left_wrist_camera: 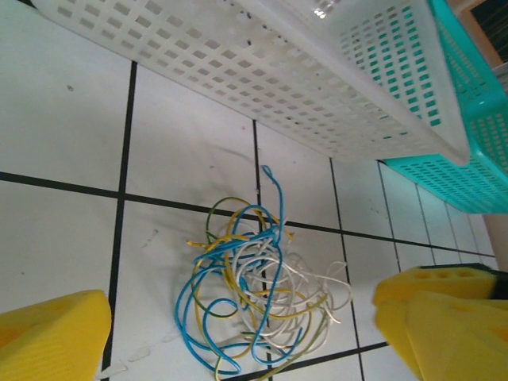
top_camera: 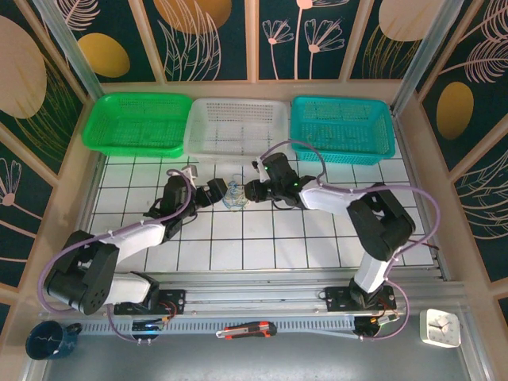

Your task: Untangle the cables

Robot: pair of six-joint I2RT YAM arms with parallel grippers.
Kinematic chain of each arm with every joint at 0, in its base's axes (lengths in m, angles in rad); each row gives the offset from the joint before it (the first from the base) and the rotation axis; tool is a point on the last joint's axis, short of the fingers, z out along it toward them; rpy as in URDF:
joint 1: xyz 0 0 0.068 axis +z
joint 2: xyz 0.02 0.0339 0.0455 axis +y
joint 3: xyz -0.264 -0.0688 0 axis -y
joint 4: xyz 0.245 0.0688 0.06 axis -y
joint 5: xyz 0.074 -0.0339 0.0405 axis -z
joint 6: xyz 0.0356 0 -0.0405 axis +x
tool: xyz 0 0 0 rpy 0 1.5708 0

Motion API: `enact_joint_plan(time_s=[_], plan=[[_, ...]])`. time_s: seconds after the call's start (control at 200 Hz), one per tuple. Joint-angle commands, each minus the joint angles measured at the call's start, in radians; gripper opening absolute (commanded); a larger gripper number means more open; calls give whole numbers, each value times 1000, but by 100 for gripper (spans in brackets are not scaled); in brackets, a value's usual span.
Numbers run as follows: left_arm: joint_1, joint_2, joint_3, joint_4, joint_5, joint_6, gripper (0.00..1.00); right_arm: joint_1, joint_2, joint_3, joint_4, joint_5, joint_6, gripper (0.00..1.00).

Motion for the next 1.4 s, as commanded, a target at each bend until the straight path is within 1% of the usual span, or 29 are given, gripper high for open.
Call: enact_joint_plan(time_s=[0.0, 0.085, 0.165, 0.2, 0.305, 0.34, 0.41, 0.515, 0.575, 0.61, 0.681, 0.731, 0.786, 0.951, 1.161, 1.396], plan=[[-4, 32, 29, -38, -26, 22, 95, -9, 58, 53, 66, 28, -1, 29], [-4, 43, 32, -39, -22, 24, 95, -9, 101, 65, 75, 1, 7, 29], [-4, 44, 31, -37, -18, 26, 95, -8, 114, 37, 101, -40, 28, 28], [-4, 42, 30, -38, -18, 27, 95, -6, 110, 17, 116, -61, 41, 26], [-4, 42, 35, -45, -21, 33, 95, 13, 68, -64, 169, -99, 86, 13], [-4, 43, 40, -46, -19, 35, 96, 23, 52, -89, 182, -108, 104, 10], [-4, 48, 46, -49, -17, 38, 96, 52, 12, -141, 213, -119, 136, 7], [-4, 56, 61, -56, -14, 45, 96, 106, -38, -181, 220, -122, 169, 6], [-4, 58, 69, -61, -13, 48, 96, 133, -67, -182, 199, -109, 163, 7], [-4, 58, 73, -65, -14, 53, 97, 142, -87, -174, 175, -89, 152, 10], [-4, 53, 80, -74, -19, 57, 97, 149, -112, -149, 111, -30, 120, 22], [-4, 51, 87, -79, -22, 61, 98, 149, -125, -125, 63, 24, 89, 26], [-4, 46, 88, -82, -25, 63, 98, 147, -128, -96, 19, 77, 53, 27], [-4, 28, 90, -91, -34, 63, 99, 141, -96, 3, -72, 160, -30, 29], [-3, 14, 87, -96, -47, 57, 99, 143, -31, 72, -108, 180, -75, 33], [15, 16, 78, -95, -58, 34, 99, 155, 33, 103, -120, 165, -88, 33]])
